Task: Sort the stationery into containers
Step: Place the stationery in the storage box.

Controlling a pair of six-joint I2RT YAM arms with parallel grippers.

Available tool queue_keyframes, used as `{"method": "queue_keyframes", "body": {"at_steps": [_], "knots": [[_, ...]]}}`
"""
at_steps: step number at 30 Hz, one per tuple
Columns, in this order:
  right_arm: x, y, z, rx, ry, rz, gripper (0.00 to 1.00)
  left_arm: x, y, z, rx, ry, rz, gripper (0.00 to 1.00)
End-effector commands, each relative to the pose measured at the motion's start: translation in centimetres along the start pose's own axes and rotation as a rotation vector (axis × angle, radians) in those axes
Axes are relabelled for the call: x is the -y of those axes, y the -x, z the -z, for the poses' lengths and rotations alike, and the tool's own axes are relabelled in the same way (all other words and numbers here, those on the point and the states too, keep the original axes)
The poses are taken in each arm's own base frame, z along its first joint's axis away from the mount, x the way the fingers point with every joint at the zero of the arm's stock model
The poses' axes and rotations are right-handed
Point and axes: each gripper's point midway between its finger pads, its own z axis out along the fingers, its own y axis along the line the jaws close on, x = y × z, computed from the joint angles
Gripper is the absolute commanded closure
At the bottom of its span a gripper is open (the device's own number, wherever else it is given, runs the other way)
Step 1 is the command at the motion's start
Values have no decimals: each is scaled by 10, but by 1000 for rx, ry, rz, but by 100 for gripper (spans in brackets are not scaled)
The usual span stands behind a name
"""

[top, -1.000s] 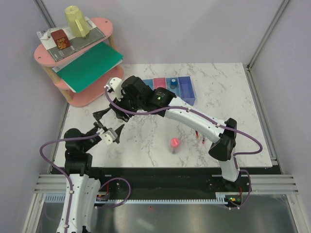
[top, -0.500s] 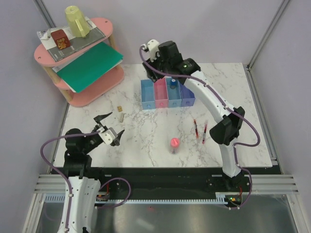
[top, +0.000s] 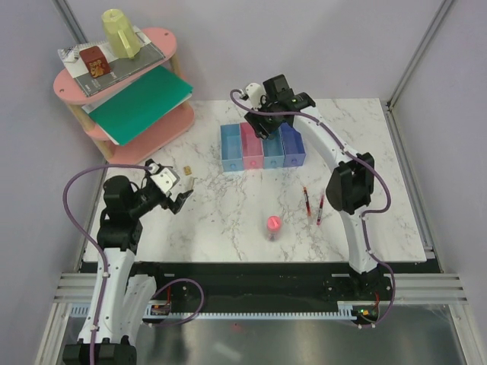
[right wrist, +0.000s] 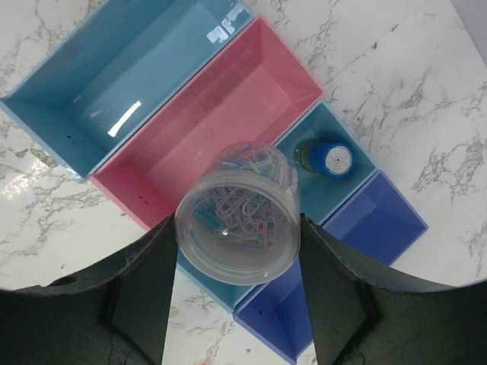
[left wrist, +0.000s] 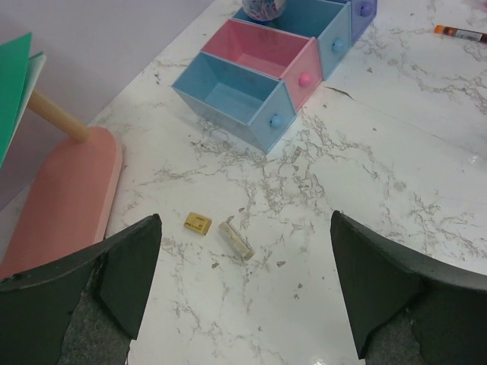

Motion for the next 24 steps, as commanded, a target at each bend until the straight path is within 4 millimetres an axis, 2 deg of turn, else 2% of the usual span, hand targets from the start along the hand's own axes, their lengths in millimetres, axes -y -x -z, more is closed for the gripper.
{"method": "queue_keyframes", "body": {"at_steps": [1, 9, 15, 20, 21, 23, 24], "knots": [[16, -9, -15, -3, 5, 27, 44, -9, 15, 3, 17, 38, 21, 3], [35, -35, -21, -32, -1, -13, 44, -8, 8, 2, 7, 37, 6, 3], [26, -49, -29, -40, 40, -24, 44, -17, 2, -5, 5, 65, -1, 3], [22, -51, -33, -39, 54, -47, 43, -32, -17, -16, -39, 106, 7, 3], [20, -49, -32, -35, 56, -44, 41, -32, -25, -21, -58, 97, 19, 3], [18, -54, -32, -44, 64, -44, 37, -37, -26, -26, -48, 105, 6, 3], [16, -52, -28, -42, 64, -35, 32, -35, -32, -27, -54, 101, 3, 3]]}}
